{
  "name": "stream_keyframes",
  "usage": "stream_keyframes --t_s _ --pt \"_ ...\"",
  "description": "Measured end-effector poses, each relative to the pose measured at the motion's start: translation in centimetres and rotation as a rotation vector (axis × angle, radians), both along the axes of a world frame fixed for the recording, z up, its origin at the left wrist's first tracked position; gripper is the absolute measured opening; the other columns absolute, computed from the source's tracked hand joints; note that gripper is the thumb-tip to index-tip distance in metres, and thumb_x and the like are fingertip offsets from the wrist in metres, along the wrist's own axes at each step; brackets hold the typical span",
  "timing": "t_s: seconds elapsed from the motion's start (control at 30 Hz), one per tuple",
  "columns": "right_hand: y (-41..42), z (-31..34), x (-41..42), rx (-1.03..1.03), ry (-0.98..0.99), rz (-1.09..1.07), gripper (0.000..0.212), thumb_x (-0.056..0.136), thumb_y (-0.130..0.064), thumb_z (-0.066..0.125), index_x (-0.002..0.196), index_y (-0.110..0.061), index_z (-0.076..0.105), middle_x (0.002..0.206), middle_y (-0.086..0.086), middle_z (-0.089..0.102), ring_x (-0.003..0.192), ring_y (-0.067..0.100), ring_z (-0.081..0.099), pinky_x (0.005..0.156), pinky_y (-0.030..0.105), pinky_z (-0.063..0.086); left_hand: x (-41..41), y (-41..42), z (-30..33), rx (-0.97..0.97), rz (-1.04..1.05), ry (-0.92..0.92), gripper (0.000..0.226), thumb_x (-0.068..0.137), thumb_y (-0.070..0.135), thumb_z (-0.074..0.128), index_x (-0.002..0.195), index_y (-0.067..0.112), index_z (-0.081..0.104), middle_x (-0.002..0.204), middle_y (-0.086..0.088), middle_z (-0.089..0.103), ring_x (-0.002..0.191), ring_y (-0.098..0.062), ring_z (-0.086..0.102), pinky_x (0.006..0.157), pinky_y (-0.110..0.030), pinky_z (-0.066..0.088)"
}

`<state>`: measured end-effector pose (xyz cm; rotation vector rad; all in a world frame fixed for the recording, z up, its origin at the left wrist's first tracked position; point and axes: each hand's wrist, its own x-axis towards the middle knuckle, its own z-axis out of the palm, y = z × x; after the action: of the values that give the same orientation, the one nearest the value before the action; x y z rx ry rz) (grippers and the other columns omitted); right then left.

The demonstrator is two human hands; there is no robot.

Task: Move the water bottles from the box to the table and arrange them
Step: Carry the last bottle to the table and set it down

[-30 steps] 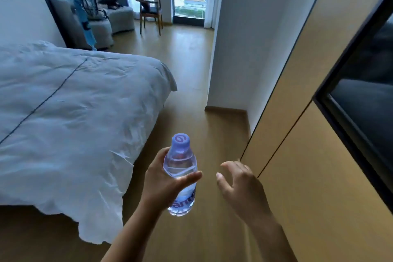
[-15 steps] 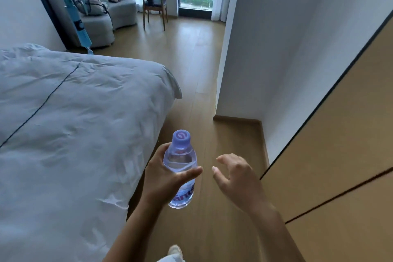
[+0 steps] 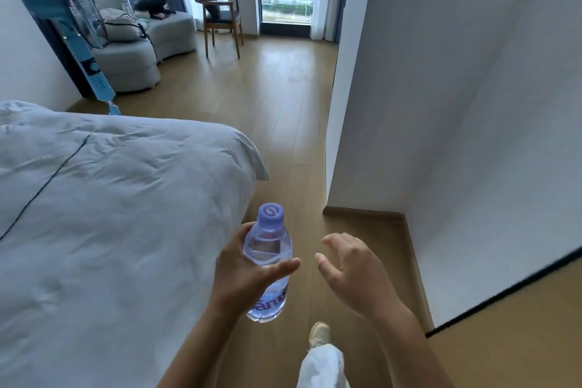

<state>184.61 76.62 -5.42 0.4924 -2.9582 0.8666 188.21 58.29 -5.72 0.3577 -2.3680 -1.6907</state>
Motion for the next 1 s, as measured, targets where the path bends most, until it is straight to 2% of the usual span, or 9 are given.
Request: stream_keyframes --t_s 0.1,0.27,0.4,0.53,0.63,0.7,0.87,0.93,1.0 --pt "-0.2 -0.4 -8.0 -0.016 -0.006 0.012 0.035 0.091 -0.036 0.052 0.119 -0.016 0.057 0.115 -0.002 0.060 0.107 0.014 0.053 0.087 0.026 0.043 -7.6 0.1 0.3 -0.015 -0.005 0.024 0.057 0.040 0.048 0.091 0.086 0.029 0.062 0.082 0.020 0.069 0.075 -0.003 0.068 0.071 -0.025 0.055" --pt "-0.2 0.6 -21.0 -0.025 -0.055 0.059 0.034 0.091 -0.035 0.052 0.118 -0.014 0.057 0.110 -0.001 0.061 0.098 0.012 0.055 0.082 0.026 0.046 -19.4 0.3 1.5 -0.009 0.022 0.039 0.053 0.044 0.042 0.088 0.088 0.030 0.061 0.083 0.024 0.068 0.076 0.003 0.066 0.068 -0.014 0.050" --pt "-1.2 1.4 -29.7 -0.021 -0.054 0.108 0.035 0.092 -0.035 0.053 0.120 -0.014 0.057 0.115 0.000 0.061 0.093 0.011 0.058 0.079 0.023 0.046 -27.2 -0.1 2.2 0.012 0.031 0.051 0.059 0.048 0.050 0.086 0.093 0.038 0.051 0.082 0.044 0.059 0.081 0.023 0.056 0.065 -0.001 0.042" --pt "-2.5 1.1 -36.7 0.001 -0.049 0.137 0.035 0.092 -0.035 0.052 0.120 -0.014 0.057 0.118 -0.002 0.058 0.100 0.010 0.056 0.077 0.018 0.039 -33.5 -1.4 2.0 -0.030 0.105 0.058 0.054 0.046 0.051 0.075 0.092 0.040 0.049 0.088 0.032 0.056 0.082 0.023 0.055 0.065 0.002 0.041" --pt "-3.8 0.5 -42.0 0.017 -0.057 0.146 0.035 0.092 -0.035 0.052 0.120 -0.014 0.057 0.120 -0.002 0.057 0.098 0.009 0.054 0.075 0.018 0.037 -38.8 -3.3 1.6 -0.045 0.124 0.040 0.054 0.048 0.051 0.072 0.093 0.043 0.044 0.092 0.034 0.050 0.079 0.022 0.054 0.065 0.005 0.039" --pt "-4.9 0.3 -45.6 0.019 -0.053 0.143 0.035 0.092 -0.035 0.052 0.120 -0.014 0.056 0.121 -0.003 0.057 0.092 0.007 0.052 0.074 0.018 0.036 -42.6 -4.6 1.3 -0.045 0.126 0.031 0.054 0.048 0.052 0.070 0.093 0.044 0.043 0.092 0.034 0.049 0.078 0.017 0.055 0.064 0.005 0.039" --pt "-9.1 0.0 -55.9 0.028 -0.029 0.097 0.035 0.092 -0.035 0.053 0.120 -0.014 0.057 0.121 -0.002 0.059 0.105 0.011 0.056 0.082 0.017 0.042 -53.8 -8.9 0.9 -0.032 0.072 0.045 0.053 0.046 0.051 0.075 0.091 0.036 0.050 0.089 0.022 0.060 0.082 0.002 0.061 0.068 -0.007 0.045" --pt "-11.0 0.5 -60.2 0.040 -0.025 0.075 0.035 0.092 -0.035 0.053 0.119 -0.014 0.057 0.120 -0.001 0.059 0.105 0.013 0.056 0.085 0.023 0.046 -58.8 -10.9 1.4 -0.019 0.044 0.062 0.055 0.044 0.052 0.076 0.091 0.034 0.053 0.089 0.017 0.064 0.083 -0.002 0.063 0.070 -0.014 0.048" --pt "-12.6 1.3 -64.0 0.044 -0.022 0.057 0.035 0.092 -0.035 0.053 0.119 -0.013 0.057 0.119 0.000 0.059 0.104 0.014 0.056 0.087 0.026 0.048 -63.2 -12.5 2.4 -0.013 0.017 0.081 0.059 0.044 0.051 0.077 0.095 0.032 0.053 0.089 0.016 0.064 0.083 -0.002 0.063 0.069 -0.015 0.047"
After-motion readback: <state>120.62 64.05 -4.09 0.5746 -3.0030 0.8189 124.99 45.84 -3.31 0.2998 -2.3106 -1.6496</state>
